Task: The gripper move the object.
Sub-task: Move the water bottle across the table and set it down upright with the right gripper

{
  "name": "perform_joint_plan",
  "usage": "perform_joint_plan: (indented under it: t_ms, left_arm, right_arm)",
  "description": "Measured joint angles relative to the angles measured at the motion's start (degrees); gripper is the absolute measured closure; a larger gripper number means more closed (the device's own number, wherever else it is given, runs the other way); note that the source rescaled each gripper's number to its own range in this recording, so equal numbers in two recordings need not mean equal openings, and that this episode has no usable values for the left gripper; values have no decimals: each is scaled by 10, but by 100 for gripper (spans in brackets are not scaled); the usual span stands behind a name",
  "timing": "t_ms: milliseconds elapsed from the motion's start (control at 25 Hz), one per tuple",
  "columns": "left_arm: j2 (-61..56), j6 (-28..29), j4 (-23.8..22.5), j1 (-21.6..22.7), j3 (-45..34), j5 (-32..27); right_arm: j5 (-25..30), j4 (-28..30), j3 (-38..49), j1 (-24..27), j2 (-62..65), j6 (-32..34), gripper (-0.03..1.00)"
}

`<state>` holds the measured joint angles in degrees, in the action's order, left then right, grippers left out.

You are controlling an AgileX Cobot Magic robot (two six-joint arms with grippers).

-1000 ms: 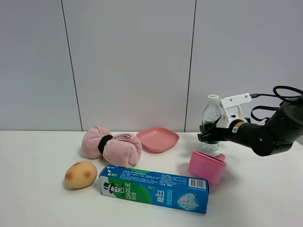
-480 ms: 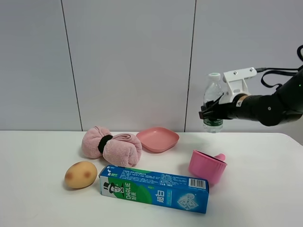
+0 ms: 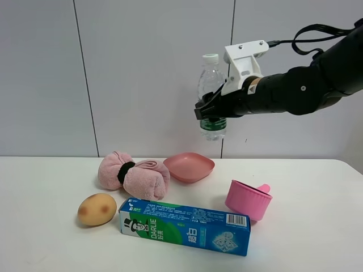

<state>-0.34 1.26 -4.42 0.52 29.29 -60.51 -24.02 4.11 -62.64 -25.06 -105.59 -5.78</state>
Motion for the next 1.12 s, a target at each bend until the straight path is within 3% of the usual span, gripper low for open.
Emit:
perform_joint_plan:
  t_ms: [440, 1120]
  left_arm:
    - [0, 0, 0, 0, 0, 0]
    - [0, 0, 0, 0, 0, 0]
  right_arm:
    - [-34, 0, 0, -66, -66, 0, 97]
    - [-59, -5, 0, -72, -167, 0, 97]
